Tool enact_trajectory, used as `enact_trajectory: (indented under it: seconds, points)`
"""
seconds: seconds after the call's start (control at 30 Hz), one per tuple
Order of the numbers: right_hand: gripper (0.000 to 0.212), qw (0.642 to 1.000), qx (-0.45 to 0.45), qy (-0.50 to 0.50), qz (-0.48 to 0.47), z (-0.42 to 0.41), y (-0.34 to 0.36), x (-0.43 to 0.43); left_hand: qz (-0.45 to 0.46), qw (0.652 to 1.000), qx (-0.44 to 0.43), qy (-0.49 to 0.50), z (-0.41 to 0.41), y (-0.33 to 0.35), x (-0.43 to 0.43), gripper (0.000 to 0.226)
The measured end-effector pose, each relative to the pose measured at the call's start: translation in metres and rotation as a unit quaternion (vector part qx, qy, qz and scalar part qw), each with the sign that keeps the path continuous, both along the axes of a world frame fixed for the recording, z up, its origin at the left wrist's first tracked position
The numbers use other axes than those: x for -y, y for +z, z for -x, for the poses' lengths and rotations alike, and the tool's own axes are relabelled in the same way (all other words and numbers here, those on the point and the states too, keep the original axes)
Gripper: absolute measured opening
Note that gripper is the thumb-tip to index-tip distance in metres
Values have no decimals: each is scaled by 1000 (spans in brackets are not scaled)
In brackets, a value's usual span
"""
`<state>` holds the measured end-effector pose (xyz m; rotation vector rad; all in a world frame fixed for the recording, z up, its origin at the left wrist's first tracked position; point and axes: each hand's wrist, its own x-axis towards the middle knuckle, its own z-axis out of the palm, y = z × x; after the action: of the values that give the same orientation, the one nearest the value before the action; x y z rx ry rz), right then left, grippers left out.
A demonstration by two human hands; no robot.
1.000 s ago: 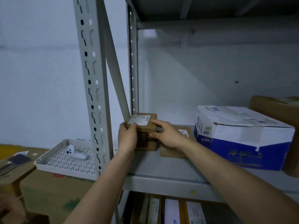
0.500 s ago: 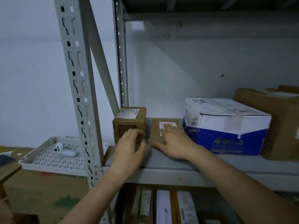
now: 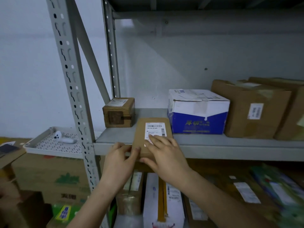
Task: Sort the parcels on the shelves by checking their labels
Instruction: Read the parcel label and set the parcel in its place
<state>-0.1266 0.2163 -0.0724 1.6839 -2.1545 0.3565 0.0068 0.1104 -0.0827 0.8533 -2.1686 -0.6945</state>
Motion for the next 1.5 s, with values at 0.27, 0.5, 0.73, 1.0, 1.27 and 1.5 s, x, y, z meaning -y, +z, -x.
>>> enact_trajectory:
  seconds: [0.27, 0.5, 0.73, 1.0, 1.27, 1.5]
  points:
    - [49, 972, 181, 147, 28, -14, -43, -65, -366, 902, -215, -74, -26, -53, -68, 40]
    - [52, 929, 302, 80, 199, -16, -42, -136, -331, 899, -281, -48, -66, -55, -105, 36]
    - [64, 797, 565, 126, 176, -44, -33, -189, -251, 922, -284, -84, -104, -35, -155, 39]
    - [61, 767, 591, 156, 194, -63, -58, -222, -242, 924, -285, -85, -119, -57, -191, 41]
    - [59, 769, 593, 129, 202, -48, -62, -240, -254, 925, -261, -112, -99, -59, -195, 44]
    - [57, 788, 567, 87, 224, -17, -66, -257, -298, 918, -206, -162, -49, -61, -184, 40]
